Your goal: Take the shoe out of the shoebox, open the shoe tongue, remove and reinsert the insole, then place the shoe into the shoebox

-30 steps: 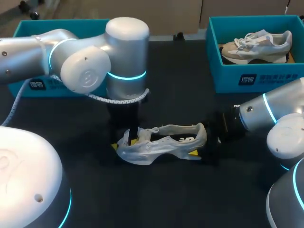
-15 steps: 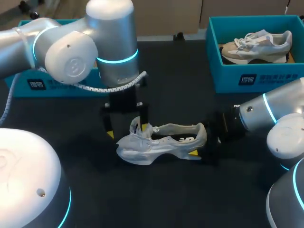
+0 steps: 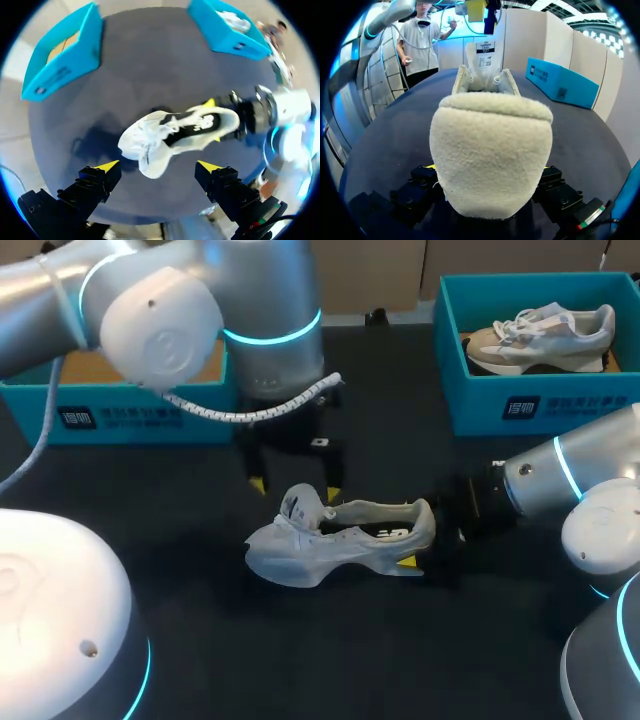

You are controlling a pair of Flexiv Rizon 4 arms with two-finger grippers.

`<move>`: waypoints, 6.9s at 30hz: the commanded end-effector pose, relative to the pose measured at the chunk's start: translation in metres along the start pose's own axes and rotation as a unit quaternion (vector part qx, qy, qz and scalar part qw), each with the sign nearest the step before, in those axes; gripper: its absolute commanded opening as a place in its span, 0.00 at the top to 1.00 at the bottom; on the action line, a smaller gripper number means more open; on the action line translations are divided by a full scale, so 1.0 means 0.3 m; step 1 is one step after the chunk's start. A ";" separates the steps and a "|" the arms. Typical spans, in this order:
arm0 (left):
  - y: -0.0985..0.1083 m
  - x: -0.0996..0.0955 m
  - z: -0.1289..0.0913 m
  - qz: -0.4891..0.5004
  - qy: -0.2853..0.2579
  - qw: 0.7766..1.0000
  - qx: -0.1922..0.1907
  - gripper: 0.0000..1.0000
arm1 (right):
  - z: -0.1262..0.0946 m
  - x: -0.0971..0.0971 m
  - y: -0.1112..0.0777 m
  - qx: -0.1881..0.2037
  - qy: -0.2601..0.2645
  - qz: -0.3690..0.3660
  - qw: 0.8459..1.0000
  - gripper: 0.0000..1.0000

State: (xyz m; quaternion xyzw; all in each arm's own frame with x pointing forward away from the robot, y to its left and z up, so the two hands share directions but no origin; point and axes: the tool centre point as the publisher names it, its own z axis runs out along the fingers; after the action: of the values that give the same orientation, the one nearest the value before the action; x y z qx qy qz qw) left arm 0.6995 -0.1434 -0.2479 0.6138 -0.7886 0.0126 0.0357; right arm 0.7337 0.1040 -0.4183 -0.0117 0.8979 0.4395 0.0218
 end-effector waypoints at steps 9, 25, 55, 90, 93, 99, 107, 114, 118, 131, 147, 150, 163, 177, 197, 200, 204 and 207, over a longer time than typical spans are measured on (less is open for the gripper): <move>-0.019 0.061 -0.060 0.285 -0.043 0.955 -0.067 0.00 | 0.003 -0.001 0.001 0.001 -0.001 -0.001 1.000 1.00; -0.061 0.112 -0.030 0.374 0.008 0.927 -0.037 0.00 | 0.003 -0.001 0.001 0.001 -0.001 -0.001 1.000 1.00; -0.107 0.224 0.071 0.577 0.020 0.815 0.042 1.00 | 0.003 -0.001 0.001 0.001 -0.001 -0.001 1.000 1.00; -0.142 0.268 0.309 0.679 0.022 0.733 0.035 1.00 | 0.003 -0.001 0.001 0.001 -0.001 -0.001 1.000 1.00; -0.145 0.271 0.330 0.680 0.027 0.732 0.030 1.00 | 0.003 -0.001 0.001 0.001 -0.001 -0.001 1.000 1.00; -0.154 0.278 0.378 0.679 0.040 0.733 0.019 1.00 | 0.003 -0.001 0.001 0.001 -0.001 -0.001 1.000 1.00; -0.145 0.269 0.416 0.686 0.055 0.726 0.005 1.00 | 0.003 -0.001 0.001 0.001 -0.001 -0.001 1.000 1.00; -0.135 0.263 0.437 0.685 0.058 0.726 -0.003 0.93 | 0.003 -0.001 0.001 0.001 -0.001 -0.001 1.000 1.00; -0.125 0.268 0.444 0.684 0.053 0.727 -0.005 0.66 | 0.003 -0.001 0.001 0.001 -0.001 -0.001 1.000 1.00; -0.132 0.275 0.496 0.685 0.049 0.727 -0.002 0.64 | 0.003 -0.001 0.001 0.001 -0.001 -0.001 1.000 1.00; -0.160 0.261 0.593 0.682 0.005 0.731 0.031 0.51 | 0.003 -0.001 0.001 0.001 -0.001 -0.001 1.000 1.00; -0.170 0.262 0.611 0.680 -0.004 0.732 0.037 0.55 | 0.003 -0.001 0.001 0.001 -0.001 -0.001 1.000 1.00; -0.193 0.245 0.630 0.670 -0.019 0.740 0.051 1.00 | 0.003 -0.001 0.001 0.001 -0.001 -0.001 1.000 1.00; -0.197 0.207 0.535 0.644 0.012 0.763 0.061 1.00 | 0.003 -0.001 0.001 0.001 -0.001 -0.001 1.000 1.00; -0.156 0.181 0.414 0.647 0.061 0.759 0.025 1.00 | 0.003 -0.001 0.001 0.001 -0.001 -0.001 1.000 1.00; -0.151 0.175 0.399 0.648 0.080 0.757 0.019 1.00 | 0.003 -0.001 0.001 0.001 -0.001 -0.001 1.000 1.00; -0.148 0.164 0.373 0.646 0.091 0.757 0.016 1.00 | 0.003 -0.001 0.001 0.001 -0.001 -0.001 1.000 1.00; -0.146 0.156 0.359 0.645 0.100 0.758 0.013 1.00 | 0.003 -0.001 0.001 0.001 -0.001 -0.001 1.000 1.00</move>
State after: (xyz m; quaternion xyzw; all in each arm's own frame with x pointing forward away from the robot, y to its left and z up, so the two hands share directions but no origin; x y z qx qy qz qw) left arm 0.7241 -0.2137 -0.3583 -0.0429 -0.9900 0.1012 0.0882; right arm 0.7351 0.1041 -0.4186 -0.0118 0.8976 0.4401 0.0219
